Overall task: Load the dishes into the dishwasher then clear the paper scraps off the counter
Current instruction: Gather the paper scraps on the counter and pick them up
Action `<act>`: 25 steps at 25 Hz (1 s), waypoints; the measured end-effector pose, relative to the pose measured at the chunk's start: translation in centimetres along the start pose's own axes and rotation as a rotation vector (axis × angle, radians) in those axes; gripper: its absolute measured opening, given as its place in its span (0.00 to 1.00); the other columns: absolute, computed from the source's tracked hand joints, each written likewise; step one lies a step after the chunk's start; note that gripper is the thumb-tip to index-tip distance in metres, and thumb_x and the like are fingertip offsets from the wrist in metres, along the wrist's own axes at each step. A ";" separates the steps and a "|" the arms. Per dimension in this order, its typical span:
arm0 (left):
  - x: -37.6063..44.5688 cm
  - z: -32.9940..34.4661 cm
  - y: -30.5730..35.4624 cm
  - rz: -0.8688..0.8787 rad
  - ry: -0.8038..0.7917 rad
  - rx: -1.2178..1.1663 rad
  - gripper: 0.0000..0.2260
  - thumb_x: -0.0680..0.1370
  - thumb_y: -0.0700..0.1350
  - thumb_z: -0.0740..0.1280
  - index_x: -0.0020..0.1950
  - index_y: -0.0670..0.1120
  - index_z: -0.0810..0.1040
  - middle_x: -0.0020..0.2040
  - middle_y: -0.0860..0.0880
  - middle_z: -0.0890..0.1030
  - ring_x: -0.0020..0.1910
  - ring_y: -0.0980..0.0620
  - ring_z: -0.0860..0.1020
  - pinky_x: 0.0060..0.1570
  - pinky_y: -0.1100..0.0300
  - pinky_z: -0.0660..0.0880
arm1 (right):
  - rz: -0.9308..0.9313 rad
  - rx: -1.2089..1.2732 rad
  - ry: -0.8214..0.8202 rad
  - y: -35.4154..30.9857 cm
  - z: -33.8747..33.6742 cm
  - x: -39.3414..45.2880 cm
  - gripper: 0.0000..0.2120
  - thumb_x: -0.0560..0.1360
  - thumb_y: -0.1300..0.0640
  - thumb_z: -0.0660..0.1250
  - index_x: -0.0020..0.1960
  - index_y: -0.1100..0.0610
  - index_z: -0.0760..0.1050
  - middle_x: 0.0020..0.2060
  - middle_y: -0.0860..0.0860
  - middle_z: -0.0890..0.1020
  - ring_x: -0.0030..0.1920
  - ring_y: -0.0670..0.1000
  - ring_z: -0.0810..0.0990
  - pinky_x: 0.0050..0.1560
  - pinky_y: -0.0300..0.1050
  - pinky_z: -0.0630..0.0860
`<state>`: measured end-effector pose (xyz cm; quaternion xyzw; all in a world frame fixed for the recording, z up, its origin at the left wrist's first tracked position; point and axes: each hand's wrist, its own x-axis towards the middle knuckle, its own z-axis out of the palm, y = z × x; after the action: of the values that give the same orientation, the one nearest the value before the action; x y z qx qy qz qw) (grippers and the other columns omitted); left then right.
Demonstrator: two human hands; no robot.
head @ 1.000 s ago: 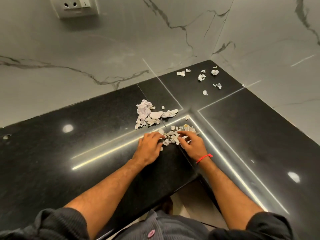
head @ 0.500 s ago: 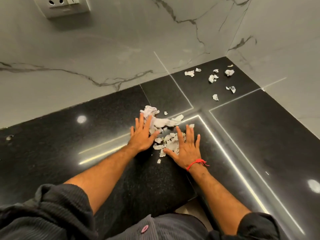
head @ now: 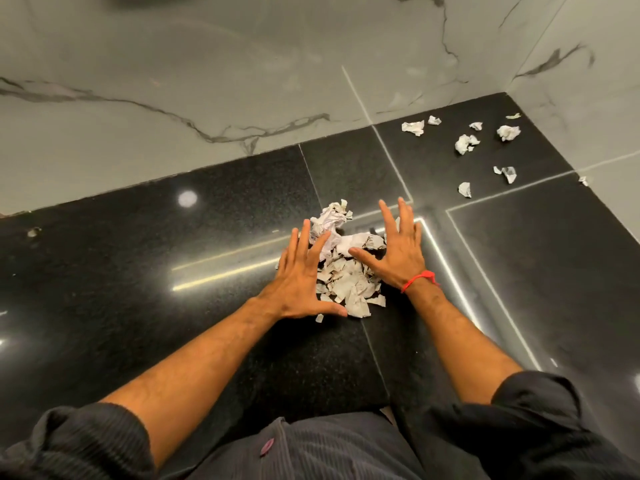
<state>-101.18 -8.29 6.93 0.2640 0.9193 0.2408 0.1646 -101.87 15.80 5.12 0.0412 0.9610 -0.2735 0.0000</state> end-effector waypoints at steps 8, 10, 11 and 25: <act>1.3 1.2 -0.7 -0.080 -0.109 0.065 0.68 0.59 0.76 0.73 0.80 0.53 0.30 0.79 0.49 0.28 0.78 0.48 0.27 0.75 0.40 0.32 | -0.539 -0.249 -0.383 -0.7 0.0 4.4 0.62 0.58 0.17 0.61 0.79 0.45 0.36 0.78 0.52 0.34 0.78 0.57 0.33 0.74 0.70 0.38; 1.2 1.3 -0.8 -0.077 -0.100 0.067 0.66 0.60 0.77 0.72 0.81 0.51 0.35 0.81 0.48 0.32 0.78 0.48 0.29 0.75 0.40 0.33 | -0.599 -0.295 -0.390 -1.0 0.5 4.9 0.64 0.58 0.16 0.59 0.80 0.48 0.37 0.79 0.53 0.39 0.79 0.56 0.36 0.75 0.67 0.38; 1.2 1.4 -0.9 -0.077 -0.086 0.059 0.65 0.60 0.77 0.71 0.81 0.51 0.38 0.82 0.47 0.35 0.79 0.48 0.30 0.76 0.39 0.33 | -0.619 -0.301 -0.390 -1.2 0.8 4.9 0.64 0.58 0.16 0.59 0.80 0.49 0.38 0.80 0.53 0.43 0.79 0.55 0.39 0.75 0.67 0.39; -0.3 1.2 -0.6 -0.143 0.067 0.165 0.52 0.61 0.80 0.65 0.78 0.56 0.55 0.82 0.50 0.36 0.81 0.43 0.39 0.76 0.31 0.41 | -0.698 -0.178 -0.304 -1.8 1.2 4.0 0.48 0.67 0.24 0.64 0.77 0.51 0.59 0.73 0.55 0.64 0.76 0.58 0.59 0.75 0.66 0.53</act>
<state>-100.63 -8.49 5.66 0.2022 0.9576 0.1605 0.1281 -106.00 13.92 4.93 -0.3295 0.9261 -0.1758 0.0529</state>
